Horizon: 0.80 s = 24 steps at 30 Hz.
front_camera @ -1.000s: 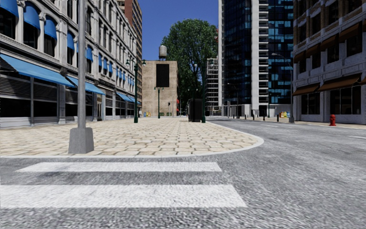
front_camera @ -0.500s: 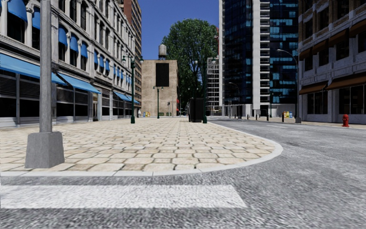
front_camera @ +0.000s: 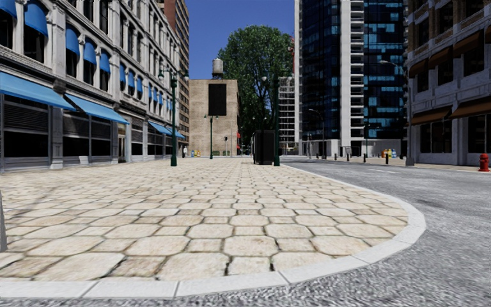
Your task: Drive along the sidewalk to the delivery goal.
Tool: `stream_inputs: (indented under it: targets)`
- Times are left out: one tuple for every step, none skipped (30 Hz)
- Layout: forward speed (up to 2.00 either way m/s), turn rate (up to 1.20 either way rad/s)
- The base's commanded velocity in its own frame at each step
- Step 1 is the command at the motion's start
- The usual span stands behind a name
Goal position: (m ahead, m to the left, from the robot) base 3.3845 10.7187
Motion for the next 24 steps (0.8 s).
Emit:
stream_inputs:
  targets:
    - [2.0,0.0]
    - [2.0,0.0]
    - [2.0,0.0]
    - [2.0,0.0]
    - [2.0,0.0]
    - [2.0,0.0]
    - [2.0,0.0]
    - [2.0,0.0]
    - [1.96,0.0]
    - [1.88,0.0]
    - [1.77,0.0]
    - [1.77,0.0]
    - [1.68,0.0]
    - [1.64,0.0]
    - [1.63,0.0]
    - [1.63,0.0]
    - [1.63,0.0]
    - [1.62,0.0]
    - [1.62,0.0]
    - [1.62,0.0]
    - [1.62,0.0]
    - [1.62,0.0]
    - [1.62,0.16]
    - [1.62,0.46]
